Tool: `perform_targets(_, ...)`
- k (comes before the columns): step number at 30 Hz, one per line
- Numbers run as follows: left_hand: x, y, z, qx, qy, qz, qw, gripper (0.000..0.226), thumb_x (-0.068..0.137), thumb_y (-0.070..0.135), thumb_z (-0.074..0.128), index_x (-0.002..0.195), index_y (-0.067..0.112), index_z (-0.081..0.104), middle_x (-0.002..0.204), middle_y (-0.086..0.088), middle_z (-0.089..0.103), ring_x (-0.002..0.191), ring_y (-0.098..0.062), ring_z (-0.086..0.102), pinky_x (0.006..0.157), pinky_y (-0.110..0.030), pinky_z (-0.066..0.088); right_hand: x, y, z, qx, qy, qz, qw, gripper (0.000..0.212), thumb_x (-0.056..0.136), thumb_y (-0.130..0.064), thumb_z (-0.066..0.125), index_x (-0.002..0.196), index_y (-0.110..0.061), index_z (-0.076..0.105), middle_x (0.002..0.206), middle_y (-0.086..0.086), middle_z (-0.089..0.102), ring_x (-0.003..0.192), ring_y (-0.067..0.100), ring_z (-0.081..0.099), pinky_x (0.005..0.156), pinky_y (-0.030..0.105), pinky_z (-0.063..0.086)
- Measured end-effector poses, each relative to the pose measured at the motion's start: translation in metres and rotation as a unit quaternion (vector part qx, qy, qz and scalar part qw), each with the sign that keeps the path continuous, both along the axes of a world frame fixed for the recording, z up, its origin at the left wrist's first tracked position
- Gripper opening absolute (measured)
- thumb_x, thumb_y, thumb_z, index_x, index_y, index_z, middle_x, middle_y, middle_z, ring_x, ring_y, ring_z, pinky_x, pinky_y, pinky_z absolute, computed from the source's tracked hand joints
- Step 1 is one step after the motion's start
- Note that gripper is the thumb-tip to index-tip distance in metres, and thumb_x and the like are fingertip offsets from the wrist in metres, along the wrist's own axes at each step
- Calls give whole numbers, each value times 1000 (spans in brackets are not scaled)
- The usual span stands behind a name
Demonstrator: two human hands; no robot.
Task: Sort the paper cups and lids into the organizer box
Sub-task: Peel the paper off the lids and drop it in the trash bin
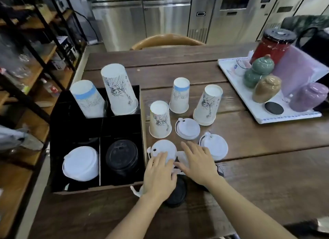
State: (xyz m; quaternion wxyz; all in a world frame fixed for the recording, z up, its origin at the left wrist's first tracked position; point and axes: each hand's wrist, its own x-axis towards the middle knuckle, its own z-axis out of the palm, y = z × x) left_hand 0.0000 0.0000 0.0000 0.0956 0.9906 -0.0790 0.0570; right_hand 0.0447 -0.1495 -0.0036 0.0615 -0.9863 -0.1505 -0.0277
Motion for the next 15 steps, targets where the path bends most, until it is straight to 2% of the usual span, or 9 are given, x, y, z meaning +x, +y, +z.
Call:
perform_targets(2, 0, -3, -1, -28, 22, -14, 999, 34, 56, 34, 78, 88, 26, 70, 94, 4, 70, 91, -15, 68, 86, -27, 47, -2, 1, -3, -21, 5, 11, 1000, 55, 73, -59, 43, 102, -18, 67, 99, 2, 72, 83, 21, 70, 69, 33, 55)
perform_targets(5, -1, -4, -3, -25, 38, 0, 999, 25, 51, 28, 84, 73, 28, 70, 77, 9, 64, 74, -12, 65, 69, -25, 53, -4, 0, -14, -31, 6, 22, 999, 32, 63, -44, 72, 82, -19, 67, 79, -1, 68, 66, 20, 66, 59, 29, 51)
perform_targets(8, -2, -5, -3, -3, 35, 11, 999, 23, 52, 19, 85, 65, 24, 67, 70, 7, 60, 67, -13, 62, 63, -25, 52, -5, -2, -17, -32, 4, 16, 999, 29, 52, -31, 84, 71, -20, 64, 67, -4, 64, 59, 18, 62, 54, 27, 48)
perform_targets(10, -2, -7, 0, 5, 39, 20, 999, 25, 51, 14, 84, 63, 22, 64, 68, 6, 59, 65, -14, 60, 61, -24, 51, -4, -3, -14, -21, 9, 11, 1000, 24, 56, -23, 82, 70, -19, 63, 65, -4, 63, 58, 19, 61, 54, 27, 48)
perform_targets(12, -3, -7, 2, -3, 37, 30, 999, 27, 51, 9, 83, 63, 20, 61, 64, 6, 58, 61, -14, 59, 57, -24, 50, -3, -4, -12, 5, 23, 5, 1000, 12, 65, -17, 72, 70, -16, 61, 64, -1, 62, 57, 23, 61, 54, 32, 48)
perform_targets(14, -6, -8, 6, -43, 41, 50, 997, 27, 56, 4, 79, 64, 17, 56, 62, 5, 57, 58, -15, 57, 54, -24, 46, -3, -6, -6, 41, 45, -1, 998, 2, 74, -13, 59, 74, -11, 59, 67, 5, 63, 61, 29, 61, 58, 37, 45)
perform_targets(15, -7, -8, 7, -85, 45, 69, 993, 23, 65, 2, 74, 68, 15, 55, 63, 3, 57, 59, -17, 57, 54, -25, 44, -2, -6, -4, 61, 56, -8, 997, 6, 81, -10, 54, 78, -8, 58, 73, 8, 64, 66, 32, 61, 62, 37, 41)
